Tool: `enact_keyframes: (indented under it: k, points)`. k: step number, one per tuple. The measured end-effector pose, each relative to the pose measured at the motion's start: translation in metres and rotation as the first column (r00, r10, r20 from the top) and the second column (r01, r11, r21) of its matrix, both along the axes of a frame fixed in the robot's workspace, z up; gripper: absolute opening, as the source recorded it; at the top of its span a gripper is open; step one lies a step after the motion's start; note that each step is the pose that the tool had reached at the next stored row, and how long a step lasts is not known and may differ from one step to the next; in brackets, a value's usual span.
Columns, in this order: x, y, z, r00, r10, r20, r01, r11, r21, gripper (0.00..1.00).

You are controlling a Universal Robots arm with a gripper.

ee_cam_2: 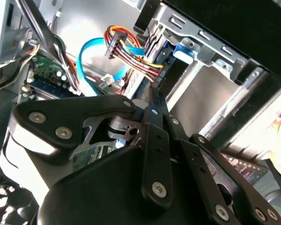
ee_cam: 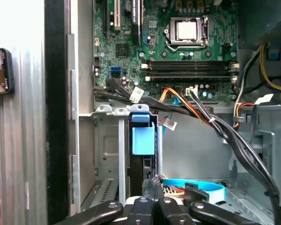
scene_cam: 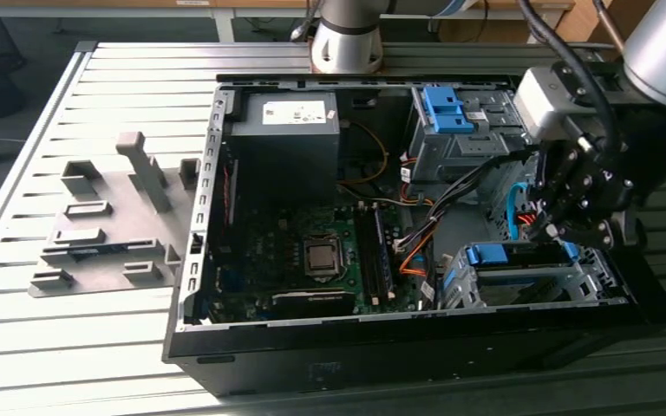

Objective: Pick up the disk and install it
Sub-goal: 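Insert the second disk wire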

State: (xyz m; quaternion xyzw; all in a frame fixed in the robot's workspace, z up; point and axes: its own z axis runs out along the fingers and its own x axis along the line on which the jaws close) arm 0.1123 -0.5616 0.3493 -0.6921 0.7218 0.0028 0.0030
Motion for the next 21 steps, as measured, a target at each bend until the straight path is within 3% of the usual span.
enact_keyframes:
  k: [4,11,16,21]
  points:
    - [-0.0001,0.0015,0.0167,1.0,0.0,-0.0001,0.0,1.0,-0.0002,0.11]
    - [-0.008,0.0016,0.0193,1.0,0.0,-0.0001,0.0,1.0,0.0033,0.11]
    - [-0.0082,0.0024,0.032,1.0,0.0,0.0,0.0,1.0,0.0034,0.11]
    - [-0.0082,0.0068,0.041,1.0,0.0,0.0,0.0,1.0,0.0036,0.11]
